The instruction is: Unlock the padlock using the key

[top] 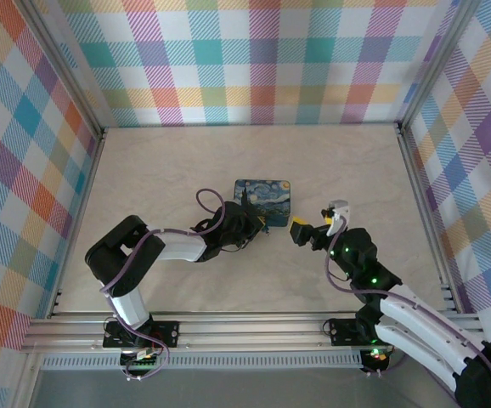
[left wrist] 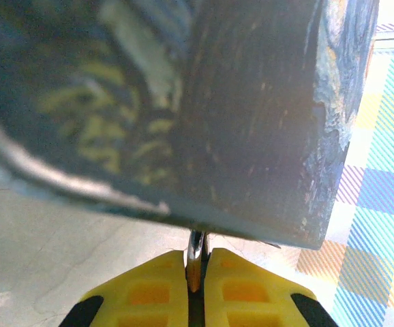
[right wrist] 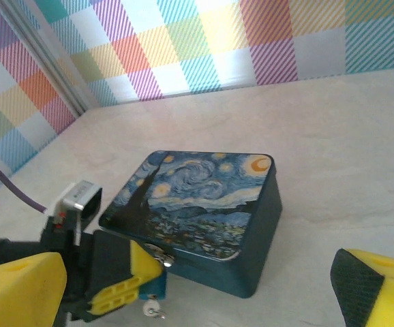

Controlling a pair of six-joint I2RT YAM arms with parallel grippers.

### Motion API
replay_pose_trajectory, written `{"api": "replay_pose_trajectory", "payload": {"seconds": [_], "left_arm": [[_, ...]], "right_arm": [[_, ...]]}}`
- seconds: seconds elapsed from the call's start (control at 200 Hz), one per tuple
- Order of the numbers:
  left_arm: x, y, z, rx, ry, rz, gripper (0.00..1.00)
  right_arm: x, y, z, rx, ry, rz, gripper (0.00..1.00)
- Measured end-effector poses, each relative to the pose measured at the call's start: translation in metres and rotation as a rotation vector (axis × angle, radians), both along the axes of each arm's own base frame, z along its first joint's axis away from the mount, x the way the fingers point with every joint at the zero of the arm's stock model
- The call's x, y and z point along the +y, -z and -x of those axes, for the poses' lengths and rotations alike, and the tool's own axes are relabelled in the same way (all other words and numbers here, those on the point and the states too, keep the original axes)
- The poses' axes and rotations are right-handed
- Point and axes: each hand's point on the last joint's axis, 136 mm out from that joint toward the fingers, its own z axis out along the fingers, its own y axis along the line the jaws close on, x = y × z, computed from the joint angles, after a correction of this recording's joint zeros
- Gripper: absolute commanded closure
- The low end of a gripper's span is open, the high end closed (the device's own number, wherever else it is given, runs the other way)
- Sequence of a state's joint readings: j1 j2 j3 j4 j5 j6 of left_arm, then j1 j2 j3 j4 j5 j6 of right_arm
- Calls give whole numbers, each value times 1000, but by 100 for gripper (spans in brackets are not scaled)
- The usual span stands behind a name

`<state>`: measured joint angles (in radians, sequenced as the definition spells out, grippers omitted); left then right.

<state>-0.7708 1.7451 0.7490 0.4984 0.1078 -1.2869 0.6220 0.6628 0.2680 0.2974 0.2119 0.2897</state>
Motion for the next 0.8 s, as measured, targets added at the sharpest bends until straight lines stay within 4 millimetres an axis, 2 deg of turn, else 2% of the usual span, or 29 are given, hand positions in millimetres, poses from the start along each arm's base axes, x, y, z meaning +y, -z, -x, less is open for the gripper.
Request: {"api": "replay_pose_trajectory", "payload": {"seconds": [0.16, 0.315, 0.48, 0.665, 0.8], "left_arm": [[-1, -1, 0, 5, 6, 0, 96], [-1, -1, 1, 13, 6, -8, 96], [0, -2, 2, 20, 5, -15, 96], [2, -1, 3, 29, 5, -24, 96], [2, -2, 4, 30, 5, -23, 96]], "right_arm": [[0, -2, 2, -72, -31, 125, 0], [5, 9, 2, -89, -91, 278, 0], [18, 29, -1, -85, -174, 438, 0], [38, 63, 8, -87, -287, 631, 0], [47, 75, 13, -119, -333, 736, 0]]}}
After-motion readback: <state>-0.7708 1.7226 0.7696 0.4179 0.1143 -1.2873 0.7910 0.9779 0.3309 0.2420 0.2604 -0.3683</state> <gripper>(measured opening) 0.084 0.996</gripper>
